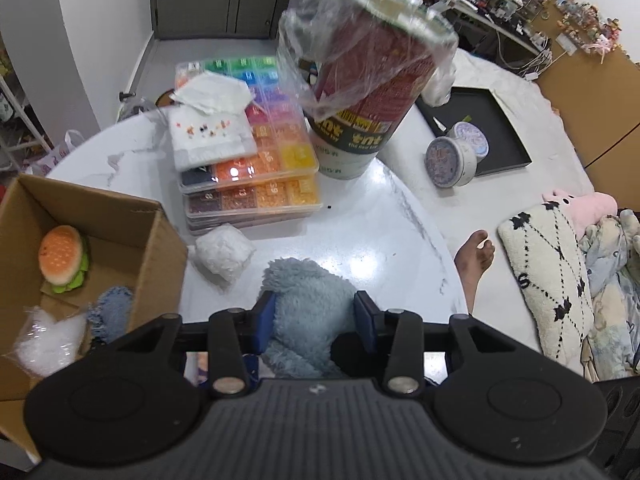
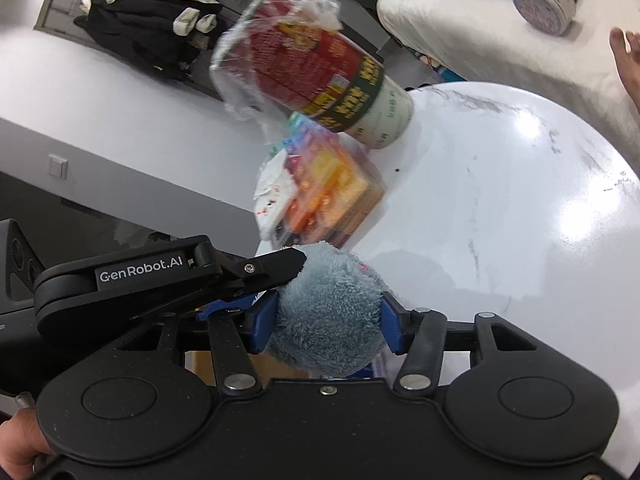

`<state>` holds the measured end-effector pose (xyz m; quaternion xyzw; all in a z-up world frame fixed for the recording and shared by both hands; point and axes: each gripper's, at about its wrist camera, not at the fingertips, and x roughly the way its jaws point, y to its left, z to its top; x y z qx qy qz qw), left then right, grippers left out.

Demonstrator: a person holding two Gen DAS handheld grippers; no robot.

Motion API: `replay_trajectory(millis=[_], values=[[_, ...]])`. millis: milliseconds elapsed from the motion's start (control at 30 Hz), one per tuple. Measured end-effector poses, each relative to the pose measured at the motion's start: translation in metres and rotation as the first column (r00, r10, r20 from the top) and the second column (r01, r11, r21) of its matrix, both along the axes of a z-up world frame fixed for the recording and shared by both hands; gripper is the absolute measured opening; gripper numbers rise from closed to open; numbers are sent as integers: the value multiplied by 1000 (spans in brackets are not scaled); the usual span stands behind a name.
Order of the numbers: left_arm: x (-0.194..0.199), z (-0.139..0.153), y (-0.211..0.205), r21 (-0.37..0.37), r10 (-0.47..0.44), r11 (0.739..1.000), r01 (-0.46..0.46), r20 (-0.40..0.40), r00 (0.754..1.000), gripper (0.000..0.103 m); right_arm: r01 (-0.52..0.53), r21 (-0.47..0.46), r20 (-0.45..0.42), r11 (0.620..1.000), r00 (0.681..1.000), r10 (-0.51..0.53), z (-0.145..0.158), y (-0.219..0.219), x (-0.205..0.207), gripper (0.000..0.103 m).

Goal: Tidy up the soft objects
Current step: 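Carry the grey plush into the box with the left tool and release it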

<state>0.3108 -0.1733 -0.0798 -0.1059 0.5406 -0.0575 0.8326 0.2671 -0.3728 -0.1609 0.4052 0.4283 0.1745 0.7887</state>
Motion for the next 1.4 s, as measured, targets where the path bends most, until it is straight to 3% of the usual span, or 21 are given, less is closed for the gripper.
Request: replay_trajectory(millis=[800, 1400], values=[[-63, 81, 109, -35, 130, 991, -127, 121, 984, 40, -193, -51, 115, 980, 973, 198, 84, 101, -28, 52], [-79, 69, 191, -71, 217, 975, -211, 110, 970, 40, -292, -95, 102, 952, 948, 301, 83, 179, -29, 52]])
